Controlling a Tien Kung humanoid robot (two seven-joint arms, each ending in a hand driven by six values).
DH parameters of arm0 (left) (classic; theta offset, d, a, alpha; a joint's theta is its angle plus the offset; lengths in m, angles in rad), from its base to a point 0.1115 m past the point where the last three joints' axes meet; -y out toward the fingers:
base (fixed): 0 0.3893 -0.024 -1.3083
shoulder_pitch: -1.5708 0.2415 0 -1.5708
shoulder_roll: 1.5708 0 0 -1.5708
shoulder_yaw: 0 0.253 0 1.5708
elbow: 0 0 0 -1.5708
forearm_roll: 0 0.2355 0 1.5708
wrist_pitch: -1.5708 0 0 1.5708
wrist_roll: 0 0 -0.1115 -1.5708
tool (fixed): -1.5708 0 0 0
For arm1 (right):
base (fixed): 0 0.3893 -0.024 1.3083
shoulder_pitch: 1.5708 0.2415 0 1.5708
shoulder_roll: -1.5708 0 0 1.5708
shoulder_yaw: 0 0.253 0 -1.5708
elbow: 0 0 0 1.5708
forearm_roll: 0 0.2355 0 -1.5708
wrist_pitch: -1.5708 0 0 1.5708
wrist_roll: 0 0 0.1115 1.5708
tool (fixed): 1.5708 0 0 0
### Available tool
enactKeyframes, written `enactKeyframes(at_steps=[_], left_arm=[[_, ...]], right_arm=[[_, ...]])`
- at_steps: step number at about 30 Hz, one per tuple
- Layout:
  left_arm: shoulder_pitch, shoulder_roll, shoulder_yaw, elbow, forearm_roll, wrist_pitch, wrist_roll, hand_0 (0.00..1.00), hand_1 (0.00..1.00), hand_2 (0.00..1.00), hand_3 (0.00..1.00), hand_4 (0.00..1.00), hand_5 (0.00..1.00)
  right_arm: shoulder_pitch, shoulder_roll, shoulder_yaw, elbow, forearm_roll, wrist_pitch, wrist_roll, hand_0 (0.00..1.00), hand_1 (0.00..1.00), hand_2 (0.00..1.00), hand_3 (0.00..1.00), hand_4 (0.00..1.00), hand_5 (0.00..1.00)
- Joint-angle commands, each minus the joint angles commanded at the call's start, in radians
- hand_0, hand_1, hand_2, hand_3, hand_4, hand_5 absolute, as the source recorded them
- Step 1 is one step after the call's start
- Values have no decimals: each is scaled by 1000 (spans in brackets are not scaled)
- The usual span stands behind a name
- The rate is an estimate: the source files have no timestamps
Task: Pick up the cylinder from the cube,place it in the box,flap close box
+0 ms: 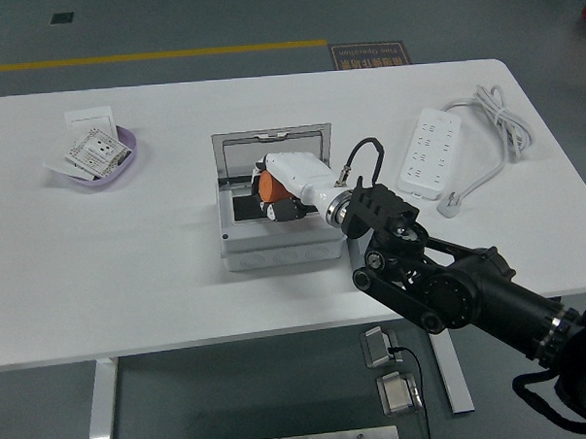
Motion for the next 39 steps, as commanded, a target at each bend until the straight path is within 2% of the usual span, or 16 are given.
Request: enactKeyframes(at_steps=[9,11,16,17,22,23,28,29,34,35,39], left_arm=[[-1,1,2,0,1,-2,1,645,694,667,678,773,516],[0,1,2,0,2,-2,1,644,694,667,678,773,516],[0,0,0,0,7,-3,2,644,694,667,678,773,516],[0,0,0,0,7,-3,2,644,694,667,678,774,516],[-1,0,4,0,4,-4,1,644,694,667,678,774,516],[-1,-1,5,0,4,-4,1,645,694,667,678,773,514],[-1,-2,9,0,1,-5,1,645,694,667,678,773,514],[-1,-2,9,0,1,-6,1,644,694,667,678,774,514],[-2,-4,10,0,1,-6,0,644,694,667,678,774,514],[-2,-4,9,0,2,-6,0,644,694,667,678,775,514],[-3,-5,11,0,1,-7,0,644,694,667,678,775,514]], right_arm=[[43,15,-28,-73,15,13,0,97,179,348,398,163,2],[46,16,-23,-78,14,16,4,99,182,355,428,183,2],[47,16,-12,-82,15,20,18,99,182,355,428,183,2],[47,15,-11,-82,17,20,21,104,186,374,505,246,2],[43,12,-8,-82,24,16,33,104,186,374,505,246,2],[42,12,-7,-81,25,14,35,120,241,461,652,688,419],[31,8,0,-70,31,0,47,120,241,461,652,688,419],[28,7,1,-68,33,-4,52,251,370,582,718,885,566],[18,4,3,-69,42,-17,66,251,370,582,718,885,566],[17,4,4,-70,44,-20,69,307,406,589,721,927,593],[12,3,6,-76,52,-28,81,307,406,589,721,927,593]])
